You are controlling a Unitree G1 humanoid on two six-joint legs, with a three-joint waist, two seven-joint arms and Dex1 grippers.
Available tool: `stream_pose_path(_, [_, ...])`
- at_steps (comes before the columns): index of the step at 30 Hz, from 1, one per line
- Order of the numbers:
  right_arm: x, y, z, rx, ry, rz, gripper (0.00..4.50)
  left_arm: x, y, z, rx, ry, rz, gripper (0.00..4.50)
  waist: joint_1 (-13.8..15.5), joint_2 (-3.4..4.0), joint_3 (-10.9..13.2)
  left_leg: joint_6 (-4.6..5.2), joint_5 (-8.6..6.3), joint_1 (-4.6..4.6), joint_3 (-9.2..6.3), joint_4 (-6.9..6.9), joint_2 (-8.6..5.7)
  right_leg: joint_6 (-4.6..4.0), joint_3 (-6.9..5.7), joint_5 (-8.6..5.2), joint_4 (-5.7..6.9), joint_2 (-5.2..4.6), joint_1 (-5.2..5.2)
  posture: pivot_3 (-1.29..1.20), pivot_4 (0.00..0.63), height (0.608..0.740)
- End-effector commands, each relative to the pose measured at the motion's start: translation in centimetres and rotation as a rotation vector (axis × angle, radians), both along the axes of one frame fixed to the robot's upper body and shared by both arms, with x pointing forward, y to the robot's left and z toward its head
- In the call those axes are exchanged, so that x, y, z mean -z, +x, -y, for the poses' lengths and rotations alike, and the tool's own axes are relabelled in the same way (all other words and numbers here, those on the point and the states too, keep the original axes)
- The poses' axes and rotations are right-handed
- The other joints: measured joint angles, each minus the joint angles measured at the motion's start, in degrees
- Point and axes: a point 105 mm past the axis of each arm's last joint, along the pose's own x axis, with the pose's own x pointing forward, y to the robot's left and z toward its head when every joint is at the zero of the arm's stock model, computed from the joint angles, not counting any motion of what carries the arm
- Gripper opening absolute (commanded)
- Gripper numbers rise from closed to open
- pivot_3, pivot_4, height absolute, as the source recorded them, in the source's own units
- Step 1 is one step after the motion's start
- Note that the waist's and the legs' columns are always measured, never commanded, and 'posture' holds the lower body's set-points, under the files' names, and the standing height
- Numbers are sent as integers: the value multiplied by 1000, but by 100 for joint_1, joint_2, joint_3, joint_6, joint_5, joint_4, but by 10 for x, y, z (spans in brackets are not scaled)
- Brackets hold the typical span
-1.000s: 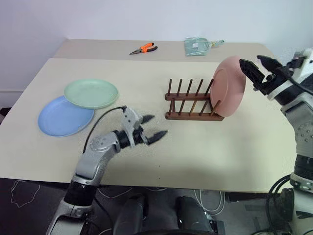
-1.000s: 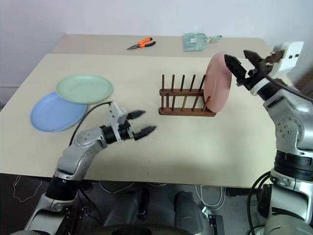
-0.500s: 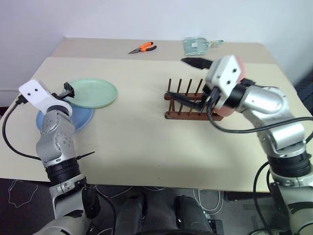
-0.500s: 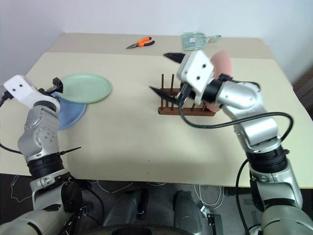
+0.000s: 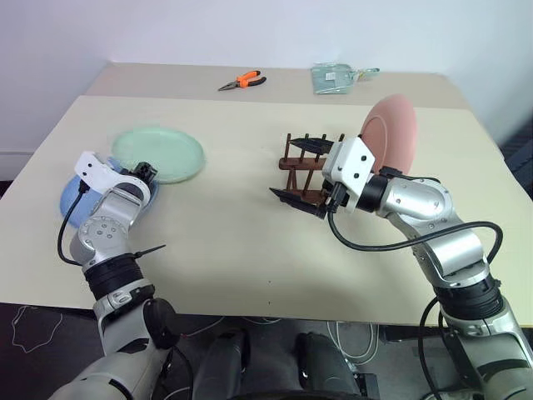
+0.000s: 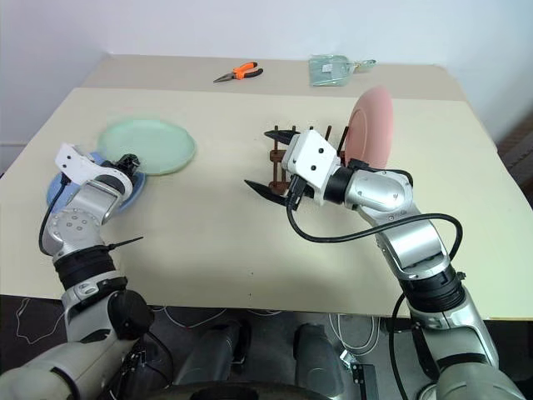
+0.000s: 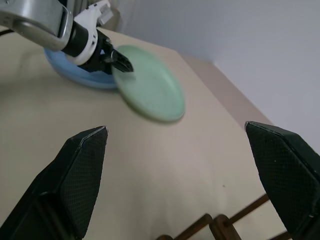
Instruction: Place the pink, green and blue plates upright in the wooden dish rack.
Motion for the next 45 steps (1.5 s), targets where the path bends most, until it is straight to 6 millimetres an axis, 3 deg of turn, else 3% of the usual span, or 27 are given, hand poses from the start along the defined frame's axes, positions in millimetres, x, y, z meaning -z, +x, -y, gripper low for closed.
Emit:
stream_pose_path(1, [-17, -4, 4, 15, 33, 57, 4500, -33, 3, 0, 6, 1, 137, 76, 4, 0, 0, 0, 0, 0, 0, 0, 0, 0, 0, 0, 0, -1, 1, 0, 150, 738])
stream_pose_path(5, [-20, -5, 7, 27, 30, 65, 4500, -69, -1, 23, 109, 106, 309, 76, 16, -8, 5, -1, 0, -1, 0, 0, 0, 0, 0, 0, 0, -1, 0, 0, 150, 738])
stream_pose_path(9, [-19, -5, -2, 29, -61, 173, 4500, -101, -8, 84, 318, 197, 426, 76, 30, -8, 5, -2, 0, -2, 0, -2, -1, -1, 1, 0, -6, -2, 2, 0, 150, 738])
stream_pose_path(13, [-15, 8, -9, 76, -167, 302, 4500, -125, -23, 142, 497, 188, 521, 76, 24, -8, 5, -2, 0, -1, 1, -1, -2, -1, 2, 0, -8, -3, 4, 0, 150, 738])
stream_pose_path(16, [-17, 25, -8, 146, -250, 418, 4500, -134, -35, 169, 588, 147, 558, 76, -12, -9, 5, -6, 3, -1, 2, -1, -2, -1, 3, 0, -4, -1, 2, 0, 150, 738])
stream_pose_path(21, [-12, 43, -2, 204, -343, 491, 4500, -133, -45, 191, 673, 67, 557, 76, -42, -8, 5, -27, 16, 4, 1, -7, 2, -2, 4, -1, 10, 5, -4, 0, 150, 738])
stream_pose_path(24, [-8, 52, 6, 256, -387, 513, 3699, -123, -49, 195, 701, 41, 528, 0, -40, -8, 5, -25, 16, 3, 2, -2, 0, -2, 5, -1, 14, 5, -4, 0, 150, 738])
stream_pose_path(27, [-7, 54, 8, 272, -399, 533, 2158, -119, -52, 195, 721, 47, 521, 0, -31, -9, 7, -31, 20, 3, 2, -2, 0, -2, 5, -1, 15, 5, -4, 0, 150, 738])
stream_pose_path(30, [-7, 54, 8, 275, -405, 549, 719, -119, -54, 192, 719, 17, 537, 1148, -25, -12, 8, -31, 21, 3, 2, -1, 0, -2, 5, -1, 15, 5, -4, 0, 150, 738])
stream_pose_path(32, [-6, 53, 7, 276, -411, 560, 0, -128, -54, 184, 679, -21, 579, 2263, -29, -10, 9, -45, 29, 3, 2, -2, 0, -2, 5, -1, 14, 5, -3, 0, 150, 738])
stream_pose_path(35, [-5, 51, 7, 284, -413, 569, 0, -147, -49, 159, 568, -57, 663, 3752, -3, -15, 11, -51, 32, 3, 1, -1, 0, -2, 5, -1, 14, 6, -2, 0, 150, 738])
stream_pose_path(38, [-7, 49, 11, 310, -390, 565, 0, -158, -42, 128, 443, -7, 705, 3752, -4, -17, 12, -51, 32, 3, 1, -2, 0, -3, 5, -1, 13, 6, -2, 0, 150, 738])
stream_pose_path(40, [-17, 45, 19, 351, -285, 541, 0, -157, -39, 107, 371, 193, 702, 3752, -15, -16, 12, -51, 32, 4, 2, -6, -1, -3, 5, -2, 13, 7, -4, 0, 150, 738])
stream_pose_path(42, [-31, 36, 25, 366, -125, 484, 0, -148, -38, 95, 356, 424, 675, 3752, -32, -15, 12, -52, 33, 4, 4, -10, -4, -4, 6, -2, 13, 10, -4, 0, 150, 738])
stream_pose_path(45, [-45, 21, 27, 328, 121, 338, 0, -124, -37, 94, 407, 627, 626, 3752, -33, -11, 13, -49, 32, 4, 3, -16, 2, -4, 7, -2, 14, 11, -6, 0, 150, 738])
